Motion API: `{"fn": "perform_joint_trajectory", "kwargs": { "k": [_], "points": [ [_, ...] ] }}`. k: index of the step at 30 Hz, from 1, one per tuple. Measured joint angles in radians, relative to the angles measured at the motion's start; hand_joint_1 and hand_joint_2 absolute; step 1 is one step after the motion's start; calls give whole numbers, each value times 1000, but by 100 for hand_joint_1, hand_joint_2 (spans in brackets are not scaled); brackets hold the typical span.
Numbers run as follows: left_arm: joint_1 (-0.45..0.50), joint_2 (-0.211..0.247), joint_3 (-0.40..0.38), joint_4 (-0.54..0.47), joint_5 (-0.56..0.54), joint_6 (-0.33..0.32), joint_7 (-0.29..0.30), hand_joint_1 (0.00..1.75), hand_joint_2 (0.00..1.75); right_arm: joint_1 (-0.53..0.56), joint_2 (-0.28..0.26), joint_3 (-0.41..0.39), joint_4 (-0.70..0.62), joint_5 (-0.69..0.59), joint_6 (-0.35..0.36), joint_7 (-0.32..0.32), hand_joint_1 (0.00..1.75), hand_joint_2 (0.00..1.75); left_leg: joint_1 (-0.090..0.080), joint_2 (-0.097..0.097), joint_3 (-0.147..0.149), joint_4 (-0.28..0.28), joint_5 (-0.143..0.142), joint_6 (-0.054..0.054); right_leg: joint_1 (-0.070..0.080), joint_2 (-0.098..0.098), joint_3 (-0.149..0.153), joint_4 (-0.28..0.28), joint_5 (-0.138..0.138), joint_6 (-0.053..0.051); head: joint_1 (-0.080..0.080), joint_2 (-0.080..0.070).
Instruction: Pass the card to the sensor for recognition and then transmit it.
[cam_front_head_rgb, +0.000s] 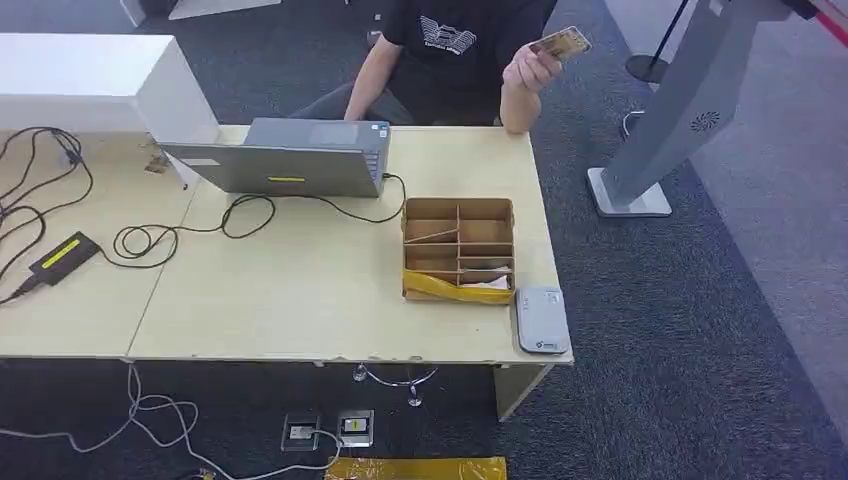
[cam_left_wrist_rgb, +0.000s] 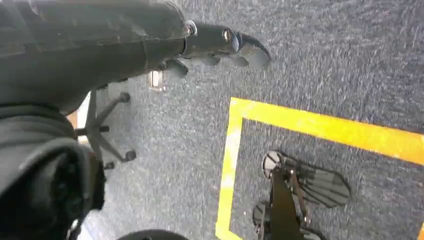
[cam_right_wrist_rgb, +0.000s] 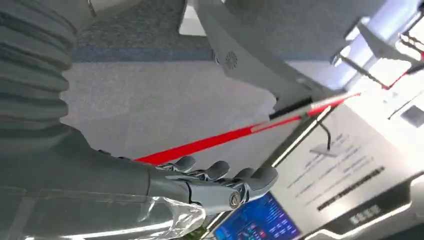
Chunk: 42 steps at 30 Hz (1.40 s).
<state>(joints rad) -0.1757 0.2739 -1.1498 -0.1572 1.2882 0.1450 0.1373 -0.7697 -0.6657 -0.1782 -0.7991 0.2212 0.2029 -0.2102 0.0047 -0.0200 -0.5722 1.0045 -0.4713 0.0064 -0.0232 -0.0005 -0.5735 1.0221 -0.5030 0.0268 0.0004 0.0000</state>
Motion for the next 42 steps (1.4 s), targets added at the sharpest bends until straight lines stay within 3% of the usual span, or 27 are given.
{"fn": "perform_joint_trajectory", "kwargs": {
  "k": [11, 18, 21, 25, 31, 36, 42],
  "points": [
    [-1, 23, -10, 0, 0, -16, -5, 0, 0, 57, 39, 114, -177, 225, 68, 34, 0, 175, 0, 0, 0, 0, 0, 0, 0, 0, 0, 0, 0, 0, 0, 0],
    [-2, 24, -14, 0, 8, -15, -5, 0, 0, 44, 74, 211, -198, 375, 51, -22, 0, 175, 0, 0, 0, 0, 0, 0, 0, 1, 0, 0, 0, 0, 0, 0],
    [-2, 24, -16, 0, 8, -17, -8, 0, 0, 28, 86, 260, -198, 499, 9, -38, 0, 175, 0, 0, 0, 0, 0, 0, 0, 0, 0, 0, 0, 0, 1, 0],
    [-2, 24, -29, 0, 8, -23, -12, 0, 0, 12, 108, 361, -193, 793, -89, -50, 0, 175, 0, 1, 0, 0, 0, 0, 0, 1, 0, 0, 0, 0, 0, 0],
    [-5, 29, -37, 0, -2, -46, -23, 0, 0, -20, 166, 478, -146, 958, -172, -75, 0, 175, 1, 0, 0, 0, 1, -1, 1, 1, 0, 0, 0, 0, 1, 0],
    [-7, 43, -58, 0, -24, -60, -45, 0, 0, -42, 216, 576, -82, 1001, -221, -73, 0, 175, 2, 1, 0, 0, 1, -2, 2, 1, 0, 1, 0, 0, 0, 0],
    [-6, 48, -79, 0, -24, -69, -51, 0, 0, -44, 254, 651, -108, 954, -130, -8, 0, 175, 2, 1, 0, 0, 1, -2, 2, 1, 0, 1, 0, 0, 0, 0]
  ]
}}
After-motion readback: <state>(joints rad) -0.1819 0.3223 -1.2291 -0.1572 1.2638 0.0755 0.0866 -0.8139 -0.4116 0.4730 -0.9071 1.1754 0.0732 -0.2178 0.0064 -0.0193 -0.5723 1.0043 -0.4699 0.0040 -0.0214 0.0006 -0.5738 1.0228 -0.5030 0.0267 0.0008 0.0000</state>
